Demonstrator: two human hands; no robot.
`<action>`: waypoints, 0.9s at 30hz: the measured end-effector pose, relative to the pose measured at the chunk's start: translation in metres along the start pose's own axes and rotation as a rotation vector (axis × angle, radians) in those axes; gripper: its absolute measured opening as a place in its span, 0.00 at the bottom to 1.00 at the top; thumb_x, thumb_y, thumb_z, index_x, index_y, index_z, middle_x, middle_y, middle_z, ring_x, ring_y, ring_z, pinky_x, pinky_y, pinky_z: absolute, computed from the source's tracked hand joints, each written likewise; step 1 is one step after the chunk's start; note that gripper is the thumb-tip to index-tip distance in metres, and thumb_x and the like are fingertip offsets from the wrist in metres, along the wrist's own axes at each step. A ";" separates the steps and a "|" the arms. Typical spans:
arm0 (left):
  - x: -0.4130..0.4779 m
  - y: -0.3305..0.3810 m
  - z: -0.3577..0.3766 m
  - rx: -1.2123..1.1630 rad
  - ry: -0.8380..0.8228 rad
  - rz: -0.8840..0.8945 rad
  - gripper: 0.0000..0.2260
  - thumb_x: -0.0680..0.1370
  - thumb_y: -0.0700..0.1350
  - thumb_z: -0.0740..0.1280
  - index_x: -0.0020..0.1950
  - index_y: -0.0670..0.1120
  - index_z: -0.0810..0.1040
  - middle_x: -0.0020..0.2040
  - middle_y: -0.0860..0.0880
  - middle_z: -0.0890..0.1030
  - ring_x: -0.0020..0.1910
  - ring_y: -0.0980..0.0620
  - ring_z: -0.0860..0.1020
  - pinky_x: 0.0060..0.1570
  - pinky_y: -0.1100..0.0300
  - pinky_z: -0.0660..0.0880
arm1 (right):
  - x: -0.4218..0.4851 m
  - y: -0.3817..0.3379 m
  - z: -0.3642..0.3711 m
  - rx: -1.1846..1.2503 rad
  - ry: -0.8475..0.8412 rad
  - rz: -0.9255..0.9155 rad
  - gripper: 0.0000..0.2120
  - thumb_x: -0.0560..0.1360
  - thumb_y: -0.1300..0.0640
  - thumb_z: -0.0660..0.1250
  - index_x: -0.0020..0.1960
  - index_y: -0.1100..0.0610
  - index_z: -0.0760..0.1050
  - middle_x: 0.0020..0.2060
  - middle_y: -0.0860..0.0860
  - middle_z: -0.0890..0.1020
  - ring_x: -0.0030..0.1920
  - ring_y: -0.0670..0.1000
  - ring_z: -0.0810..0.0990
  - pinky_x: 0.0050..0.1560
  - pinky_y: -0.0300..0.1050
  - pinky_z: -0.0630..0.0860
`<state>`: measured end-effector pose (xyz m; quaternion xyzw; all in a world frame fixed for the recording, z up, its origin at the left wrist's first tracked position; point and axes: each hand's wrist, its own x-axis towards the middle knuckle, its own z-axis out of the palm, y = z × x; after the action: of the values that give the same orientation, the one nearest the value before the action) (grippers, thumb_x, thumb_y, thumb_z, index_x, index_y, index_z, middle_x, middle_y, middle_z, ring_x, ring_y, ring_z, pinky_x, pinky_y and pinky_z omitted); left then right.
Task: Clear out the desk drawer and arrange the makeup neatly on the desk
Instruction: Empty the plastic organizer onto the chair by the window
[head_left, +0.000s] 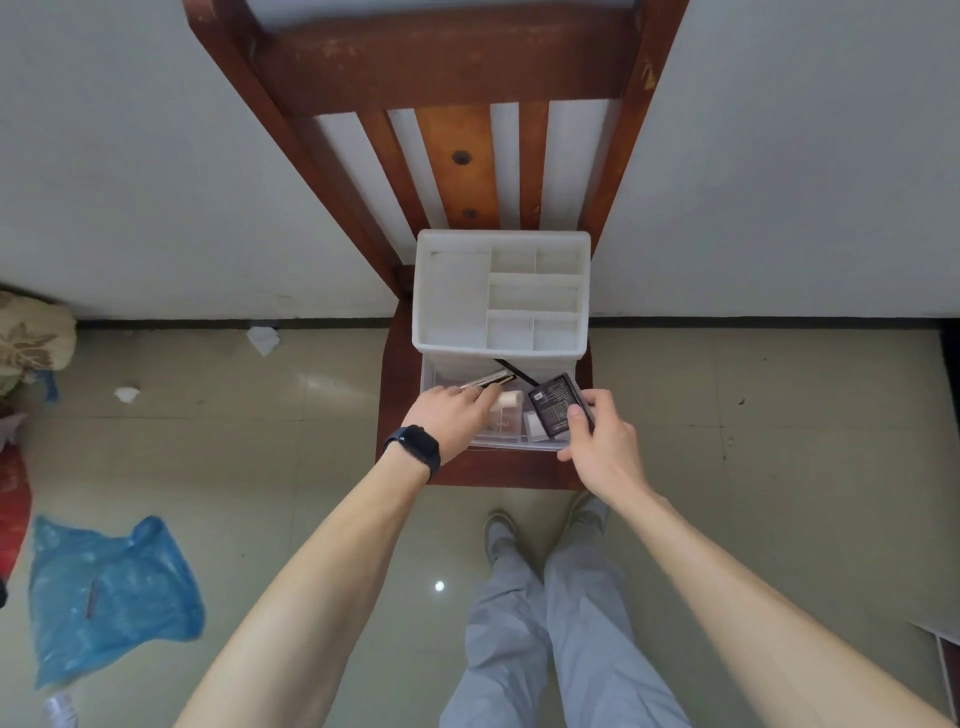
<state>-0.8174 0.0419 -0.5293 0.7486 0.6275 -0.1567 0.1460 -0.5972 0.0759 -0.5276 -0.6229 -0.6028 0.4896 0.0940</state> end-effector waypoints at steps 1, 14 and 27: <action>-0.007 0.000 -0.006 -0.060 0.020 -0.046 0.21 0.82 0.41 0.59 0.76 0.47 0.63 0.62 0.46 0.80 0.54 0.42 0.80 0.46 0.52 0.75 | -0.003 -0.003 -0.004 0.039 0.012 0.012 0.02 0.85 0.50 0.56 0.56 0.45 0.67 0.49 0.45 0.81 0.28 0.41 0.83 0.32 0.31 0.71; -0.141 0.023 -0.125 -1.162 0.488 -0.820 0.08 0.79 0.50 0.67 0.57 0.51 0.79 0.45 0.55 0.80 0.47 0.51 0.79 0.40 0.62 0.71 | -0.090 -0.113 -0.110 0.309 -0.019 0.029 0.07 0.82 0.56 0.64 0.59 0.55 0.73 0.47 0.47 0.85 0.38 0.48 0.86 0.34 0.43 0.79; -0.296 0.094 -0.194 -1.672 1.197 -1.196 0.08 0.79 0.42 0.70 0.54 0.52 0.74 0.55 0.41 0.82 0.53 0.43 0.81 0.56 0.43 0.78 | -0.169 -0.242 -0.127 0.260 -0.548 -0.375 0.04 0.81 0.56 0.67 0.55 0.51 0.74 0.42 0.43 0.87 0.40 0.50 0.87 0.33 0.38 0.80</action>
<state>-0.7626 -0.1576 -0.2271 -0.0360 0.7534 0.6325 0.1764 -0.6297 0.0554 -0.2089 -0.3299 -0.6422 0.6852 0.0957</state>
